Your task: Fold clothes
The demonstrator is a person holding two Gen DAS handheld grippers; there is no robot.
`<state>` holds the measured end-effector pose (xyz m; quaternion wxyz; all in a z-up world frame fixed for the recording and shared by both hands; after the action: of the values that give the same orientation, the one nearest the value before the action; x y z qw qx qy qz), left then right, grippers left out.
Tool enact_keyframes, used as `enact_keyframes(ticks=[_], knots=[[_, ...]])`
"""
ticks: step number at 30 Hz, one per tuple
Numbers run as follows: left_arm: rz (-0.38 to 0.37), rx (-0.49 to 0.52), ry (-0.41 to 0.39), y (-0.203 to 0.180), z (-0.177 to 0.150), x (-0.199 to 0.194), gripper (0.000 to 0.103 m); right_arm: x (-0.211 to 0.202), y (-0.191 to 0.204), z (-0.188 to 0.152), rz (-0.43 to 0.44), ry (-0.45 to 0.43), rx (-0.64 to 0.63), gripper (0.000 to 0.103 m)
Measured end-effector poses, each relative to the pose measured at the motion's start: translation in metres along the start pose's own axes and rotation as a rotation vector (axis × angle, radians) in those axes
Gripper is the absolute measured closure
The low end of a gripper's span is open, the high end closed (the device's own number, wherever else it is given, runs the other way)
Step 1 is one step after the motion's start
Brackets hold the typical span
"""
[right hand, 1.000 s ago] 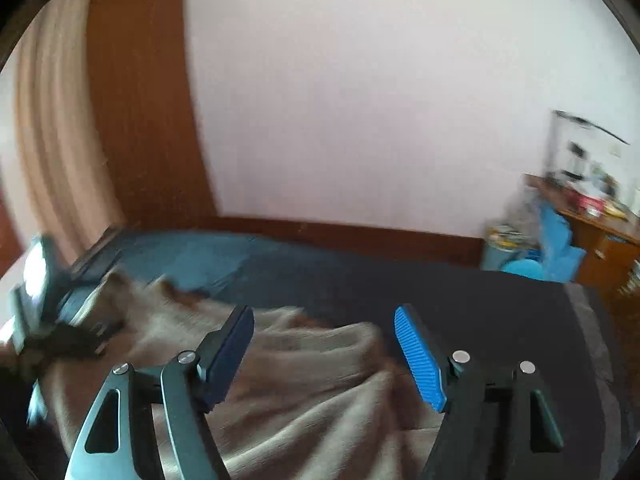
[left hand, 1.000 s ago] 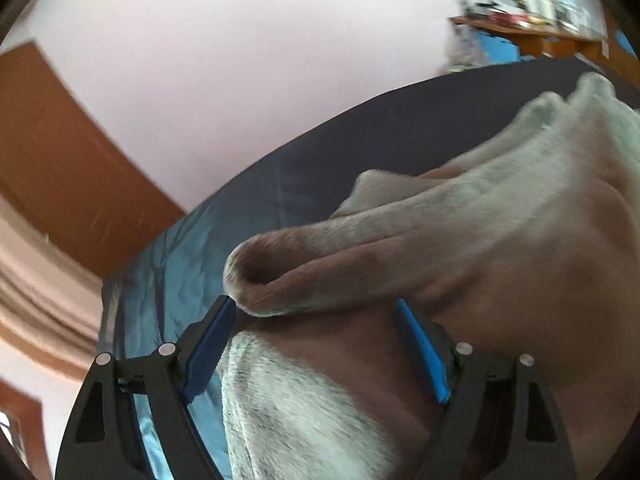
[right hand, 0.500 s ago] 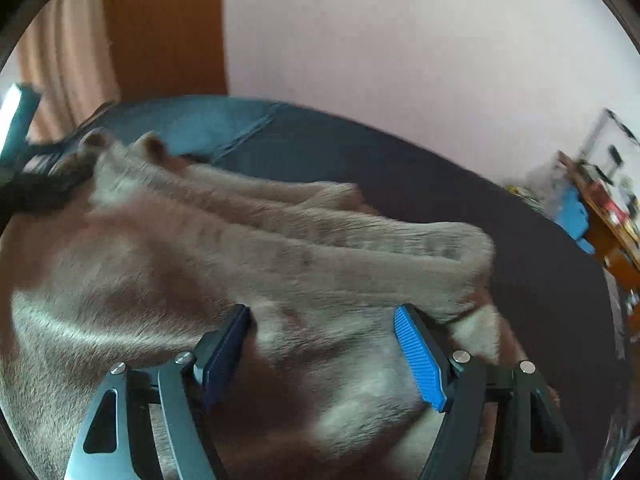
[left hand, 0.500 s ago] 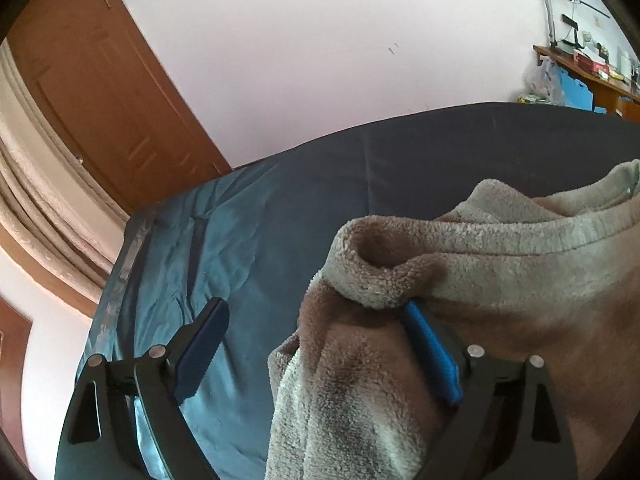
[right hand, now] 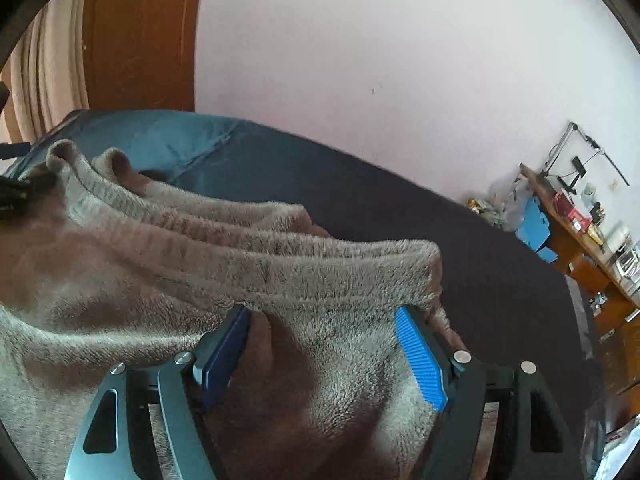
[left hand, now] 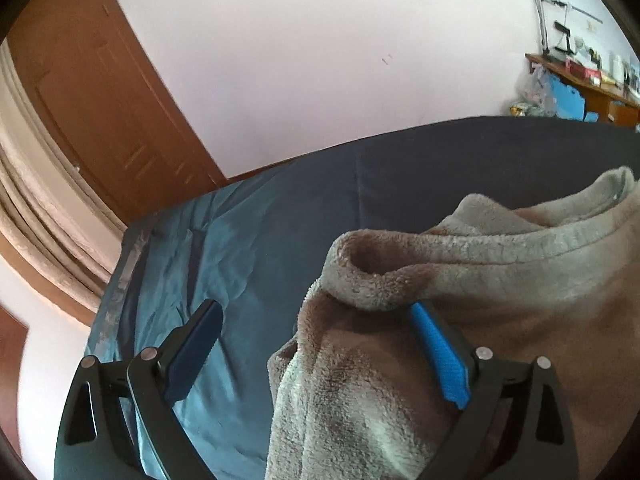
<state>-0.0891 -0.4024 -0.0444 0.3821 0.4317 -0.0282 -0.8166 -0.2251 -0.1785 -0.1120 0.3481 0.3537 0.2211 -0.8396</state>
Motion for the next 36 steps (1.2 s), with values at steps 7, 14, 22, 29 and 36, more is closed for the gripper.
enact_keyframes(ticks=[7,14,22,29,36], knots=[[0.036,-0.169,0.042,0.034,-0.001,0.015,0.006,-0.034,0.027,0.02,0.19,-0.092,0.071,0.025],[0.029,-0.198,-0.006,0.045,0.002,-0.003,0.006,-0.041,0.073,0.016,0.362,0.017,0.085,0.025],[-0.157,-0.107,-0.015,0.013,0.001,-0.027,0.006,0.011,0.119,0.022,0.328,0.199,0.064,0.025],[-0.193,0.048,0.076,-0.027,-0.018,0.005,0.005,0.055,0.107,0.047,0.218,0.234,0.166,0.023],[-0.062,-0.114,0.097,0.009,-0.015,0.029,0.004,0.057,0.111,0.05,0.164,0.208,0.138,0.023]])
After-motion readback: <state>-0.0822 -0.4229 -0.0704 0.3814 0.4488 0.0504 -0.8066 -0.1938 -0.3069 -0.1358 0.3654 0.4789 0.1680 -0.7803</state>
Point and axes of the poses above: each gripper's, at about its wrist camera, not at the fingertips, and x roughly the way its jaws point, y to its left, z to its top, the point moved 5 cm from there along x, roughly the way its jaws point, and after that the axes turned 6 degrees about z, right-handed, at the moved point
